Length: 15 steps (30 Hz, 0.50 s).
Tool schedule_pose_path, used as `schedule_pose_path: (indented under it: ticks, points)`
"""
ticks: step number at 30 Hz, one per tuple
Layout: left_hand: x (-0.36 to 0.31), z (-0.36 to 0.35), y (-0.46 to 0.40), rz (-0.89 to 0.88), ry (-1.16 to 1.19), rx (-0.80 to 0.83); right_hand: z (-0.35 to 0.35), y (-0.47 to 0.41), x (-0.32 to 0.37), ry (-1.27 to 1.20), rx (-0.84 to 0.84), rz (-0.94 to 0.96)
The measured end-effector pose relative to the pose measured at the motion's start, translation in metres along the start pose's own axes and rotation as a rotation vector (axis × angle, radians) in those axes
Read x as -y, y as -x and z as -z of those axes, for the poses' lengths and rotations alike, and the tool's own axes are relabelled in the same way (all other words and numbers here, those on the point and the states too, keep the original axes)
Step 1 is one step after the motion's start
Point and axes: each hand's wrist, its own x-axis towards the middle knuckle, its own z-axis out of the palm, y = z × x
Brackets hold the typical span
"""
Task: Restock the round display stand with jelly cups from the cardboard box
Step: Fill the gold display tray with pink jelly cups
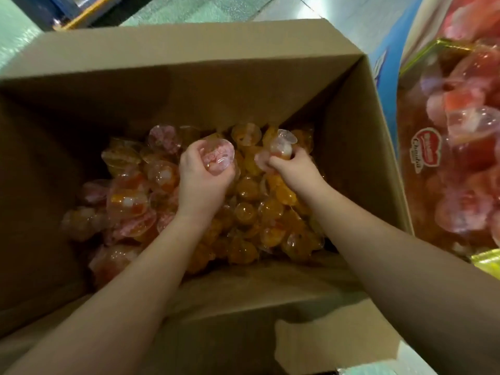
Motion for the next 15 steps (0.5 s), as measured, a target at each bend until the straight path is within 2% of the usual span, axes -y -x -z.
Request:
schedule_pose_path:
  ticks: [3, 8, 11, 15]
  points:
    - [-0.019, 0.004, 0.049, 0.015, 0.069, 0.041, 0.033, 0.058, -0.019, -0.055, 0.112, -0.046]
    - [-0.068, -0.005, 0.127, 0.014, 0.148, 0.255, 0.096, 0.149, -0.063, -0.224, 0.14, -0.129]
    - [-0.113, -0.026, 0.179, -0.035, 0.092, 0.363, 0.15, 0.199, -0.087, -0.449, 0.065, -0.139]
    - [-0.172, -0.071, 0.253, -0.146, 0.002, 0.391, 0.239, 0.261, -0.13, -0.47, -0.096, -0.084]
